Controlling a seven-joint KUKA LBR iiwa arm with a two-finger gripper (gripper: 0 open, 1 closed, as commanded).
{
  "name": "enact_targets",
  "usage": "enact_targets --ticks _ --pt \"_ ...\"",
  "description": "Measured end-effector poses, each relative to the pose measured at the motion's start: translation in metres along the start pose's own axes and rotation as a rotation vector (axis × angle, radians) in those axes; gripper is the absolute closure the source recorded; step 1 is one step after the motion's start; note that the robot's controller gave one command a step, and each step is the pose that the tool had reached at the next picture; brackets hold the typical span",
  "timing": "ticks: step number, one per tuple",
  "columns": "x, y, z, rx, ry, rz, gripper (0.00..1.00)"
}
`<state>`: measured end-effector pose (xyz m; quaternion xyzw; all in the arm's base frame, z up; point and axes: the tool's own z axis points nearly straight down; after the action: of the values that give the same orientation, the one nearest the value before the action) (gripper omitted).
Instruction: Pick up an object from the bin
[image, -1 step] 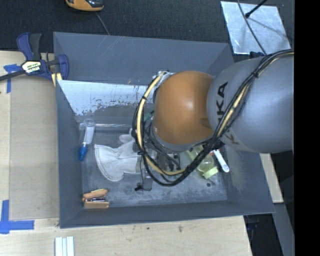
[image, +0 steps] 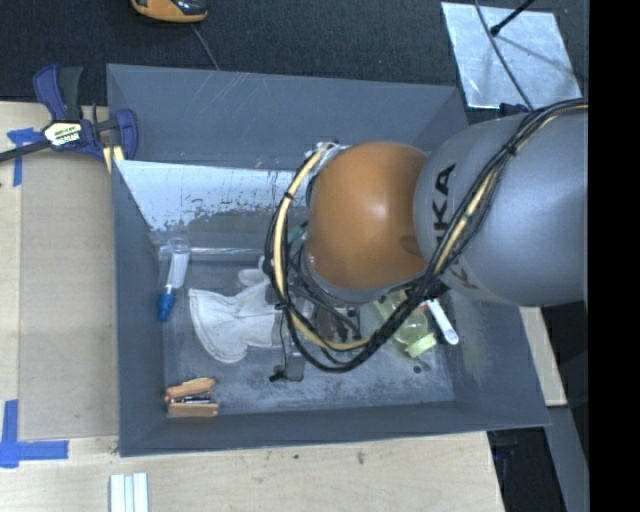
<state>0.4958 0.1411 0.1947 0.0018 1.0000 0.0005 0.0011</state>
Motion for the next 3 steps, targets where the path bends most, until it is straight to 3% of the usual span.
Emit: enact_targets --ticks 1,2,3 --pt "-0.021 -0.016 0.049 -0.001 -0.008 -0.053 0.0" --pt "-0.007 -0.042 0.124 0.0 -0.002 0.01 1.0" --pt "-0.007 -0.042 0.124 0.0 -0.002 0.011 1.0"
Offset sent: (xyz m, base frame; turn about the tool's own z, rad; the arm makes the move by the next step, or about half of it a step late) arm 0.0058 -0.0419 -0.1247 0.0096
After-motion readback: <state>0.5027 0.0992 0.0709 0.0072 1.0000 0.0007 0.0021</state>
